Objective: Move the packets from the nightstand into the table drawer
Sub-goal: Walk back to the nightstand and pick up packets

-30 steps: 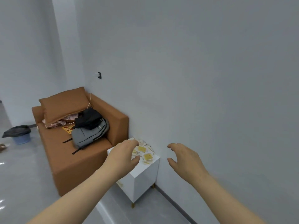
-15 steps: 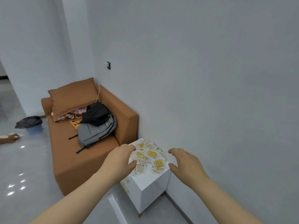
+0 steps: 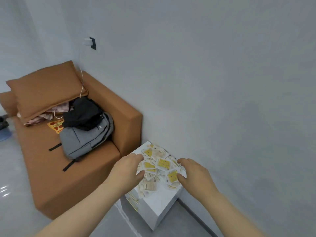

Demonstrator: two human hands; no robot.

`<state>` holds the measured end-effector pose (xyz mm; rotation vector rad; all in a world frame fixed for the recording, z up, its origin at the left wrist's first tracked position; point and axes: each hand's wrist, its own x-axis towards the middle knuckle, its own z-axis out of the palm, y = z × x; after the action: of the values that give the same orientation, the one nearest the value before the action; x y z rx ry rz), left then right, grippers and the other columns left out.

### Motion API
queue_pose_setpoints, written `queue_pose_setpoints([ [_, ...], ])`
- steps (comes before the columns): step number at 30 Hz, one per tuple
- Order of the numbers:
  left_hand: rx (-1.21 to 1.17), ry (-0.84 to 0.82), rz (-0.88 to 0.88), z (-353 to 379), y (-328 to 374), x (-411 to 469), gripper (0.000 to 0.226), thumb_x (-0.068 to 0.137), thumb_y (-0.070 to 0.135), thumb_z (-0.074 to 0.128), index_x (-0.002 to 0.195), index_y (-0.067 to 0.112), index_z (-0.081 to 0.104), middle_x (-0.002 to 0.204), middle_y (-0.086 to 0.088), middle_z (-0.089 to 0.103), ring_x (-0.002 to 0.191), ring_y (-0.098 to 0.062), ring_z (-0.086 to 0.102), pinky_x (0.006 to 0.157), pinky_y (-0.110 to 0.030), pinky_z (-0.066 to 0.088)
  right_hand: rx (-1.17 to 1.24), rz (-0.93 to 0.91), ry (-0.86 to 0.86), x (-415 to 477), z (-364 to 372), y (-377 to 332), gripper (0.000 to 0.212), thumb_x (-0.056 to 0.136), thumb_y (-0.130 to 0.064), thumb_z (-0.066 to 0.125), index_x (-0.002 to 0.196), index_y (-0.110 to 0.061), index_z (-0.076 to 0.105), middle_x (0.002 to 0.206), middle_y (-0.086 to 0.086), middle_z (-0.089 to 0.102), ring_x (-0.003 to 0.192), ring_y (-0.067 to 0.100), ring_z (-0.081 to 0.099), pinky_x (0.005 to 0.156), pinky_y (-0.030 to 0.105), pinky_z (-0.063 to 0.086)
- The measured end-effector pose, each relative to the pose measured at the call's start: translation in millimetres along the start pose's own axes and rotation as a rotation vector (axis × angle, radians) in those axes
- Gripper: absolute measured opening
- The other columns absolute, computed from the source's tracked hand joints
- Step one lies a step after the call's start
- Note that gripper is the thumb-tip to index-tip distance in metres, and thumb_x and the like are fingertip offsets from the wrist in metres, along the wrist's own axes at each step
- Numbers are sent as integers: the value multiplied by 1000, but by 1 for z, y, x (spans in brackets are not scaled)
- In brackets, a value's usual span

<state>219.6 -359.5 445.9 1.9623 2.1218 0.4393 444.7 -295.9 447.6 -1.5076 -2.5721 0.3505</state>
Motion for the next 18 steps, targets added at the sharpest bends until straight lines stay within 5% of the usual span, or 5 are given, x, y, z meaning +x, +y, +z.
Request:
queue_pose_setpoints([
  [18, 53, -273, -63, 90, -62, 211, 44, 92, 34, 50, 134, 22, 45, 126, 3, 54, 111, -14, 54, 92, -29, 45, 46, 101, -240, 193, 91, 104, 41, 92, -31, 49, 132, -25, 45, 122, -5, 55, 105, 16, 57, 82, 28, 45],
])
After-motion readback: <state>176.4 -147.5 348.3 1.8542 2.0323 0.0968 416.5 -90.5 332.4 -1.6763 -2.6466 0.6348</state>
